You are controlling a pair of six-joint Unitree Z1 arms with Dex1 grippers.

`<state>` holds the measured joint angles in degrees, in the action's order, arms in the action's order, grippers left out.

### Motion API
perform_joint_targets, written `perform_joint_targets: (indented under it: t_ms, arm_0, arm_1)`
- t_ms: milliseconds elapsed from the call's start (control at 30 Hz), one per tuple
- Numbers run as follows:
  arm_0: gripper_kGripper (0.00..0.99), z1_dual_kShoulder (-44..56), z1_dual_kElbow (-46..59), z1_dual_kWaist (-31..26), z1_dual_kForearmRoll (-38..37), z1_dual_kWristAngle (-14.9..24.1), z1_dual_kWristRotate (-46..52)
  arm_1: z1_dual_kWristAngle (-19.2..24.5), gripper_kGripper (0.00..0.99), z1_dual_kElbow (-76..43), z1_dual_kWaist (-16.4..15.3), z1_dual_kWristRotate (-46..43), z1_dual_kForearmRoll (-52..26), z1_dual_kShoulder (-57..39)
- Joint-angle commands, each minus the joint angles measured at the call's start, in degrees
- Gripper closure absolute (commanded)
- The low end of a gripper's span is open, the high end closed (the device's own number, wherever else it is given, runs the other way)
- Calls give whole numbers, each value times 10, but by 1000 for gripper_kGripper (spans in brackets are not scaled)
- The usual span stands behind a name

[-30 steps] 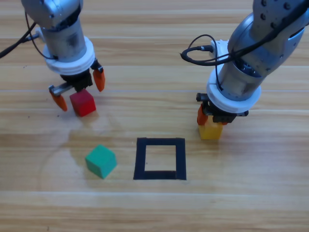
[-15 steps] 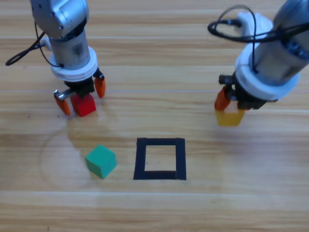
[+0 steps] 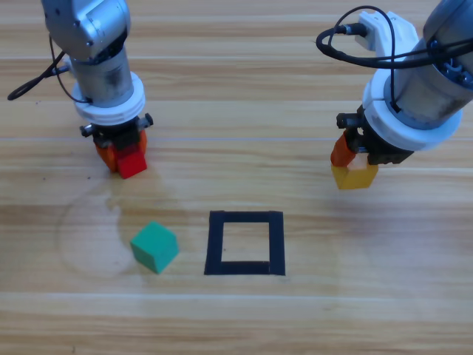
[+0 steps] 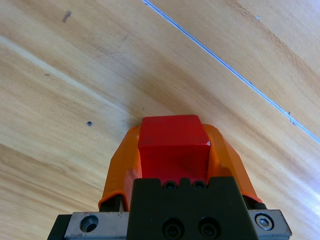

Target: Stack the blocks in the rectangular block: red at the bottom, yellow in the middle, green on top

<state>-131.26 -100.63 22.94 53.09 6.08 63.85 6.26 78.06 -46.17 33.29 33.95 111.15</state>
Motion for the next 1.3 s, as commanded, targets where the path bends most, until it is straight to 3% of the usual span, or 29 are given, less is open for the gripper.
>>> perform_joint_targets:
  t_ms: [33,200,400,500,700,900,1300]
  arm_0:
    - [947,-22,3,-10,-1,-18,-60]
    - [967,5,-27,1,5,-45,-152]
    - [990,0,-156,23,86,-83,-333]
    - [990,-7,-198,56,136,-78,-398]
    - [990,1,-193,137,163,-65,-467]
    - [990,1,-185,226,172,-39,-426]
    - [990,23,-119,280,173,-6,-179]
  arm_1:
    - [13,990,-5,-23,7,7,20]
    - [27,990,-2,-23,14,14,26]
    - [38,990,14,-31,24,45,23]
    - [38,990,17,-35,30,60,16]
    - [33,990,17,-37,33,67,10]
    - [28,990,17,-38,33,73,4]
    - [22,990,8,-38,32,82,-10]
